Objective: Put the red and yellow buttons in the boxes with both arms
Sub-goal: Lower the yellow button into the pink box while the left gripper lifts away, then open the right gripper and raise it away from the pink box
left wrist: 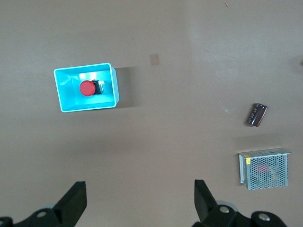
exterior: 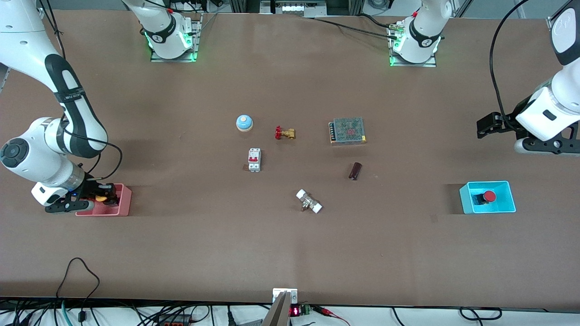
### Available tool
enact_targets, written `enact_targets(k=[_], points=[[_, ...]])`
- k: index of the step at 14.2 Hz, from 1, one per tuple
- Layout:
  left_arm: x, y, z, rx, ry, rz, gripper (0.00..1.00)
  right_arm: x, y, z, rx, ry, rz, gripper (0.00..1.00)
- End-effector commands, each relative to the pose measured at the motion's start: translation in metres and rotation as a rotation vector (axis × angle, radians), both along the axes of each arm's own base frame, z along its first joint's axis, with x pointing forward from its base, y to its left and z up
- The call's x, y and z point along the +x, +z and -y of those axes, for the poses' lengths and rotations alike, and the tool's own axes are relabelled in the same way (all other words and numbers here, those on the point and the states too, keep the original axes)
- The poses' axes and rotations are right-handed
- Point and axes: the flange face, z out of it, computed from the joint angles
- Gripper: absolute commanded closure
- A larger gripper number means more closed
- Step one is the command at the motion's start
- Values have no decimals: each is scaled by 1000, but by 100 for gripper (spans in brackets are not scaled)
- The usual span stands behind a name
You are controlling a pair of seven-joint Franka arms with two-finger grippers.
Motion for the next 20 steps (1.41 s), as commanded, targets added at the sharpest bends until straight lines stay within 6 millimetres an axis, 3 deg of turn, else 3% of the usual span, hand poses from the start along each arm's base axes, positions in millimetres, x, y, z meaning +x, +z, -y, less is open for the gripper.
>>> enact_targets(k=[1,3,5,8,11,14,17,20], points=[[3,10,29,-11,-22,10,0,4,-1,4,2,6,13,61],[1,27,-8,4,45,66,0,4,-1,5,2,3,13,47],[-2,28,-5,14,34,69,0,4,0,7,2,-3,20,23],[-4,30,8,12,11,54,0,7,15,8,-3,-4,40,0],[-6,32,10,12,9,45,0,0,56,5,-21,10,21,0],[-8,36,13,5,5,46,0,-15,129,-13,-40,26,-58,0],[-18,38,34,8,-17,6,0,-38,210,-57,-70,64,-100,0],[-18,40,34,9,-29,7,0,-75,283,-117,-95,-21,-133,0]])
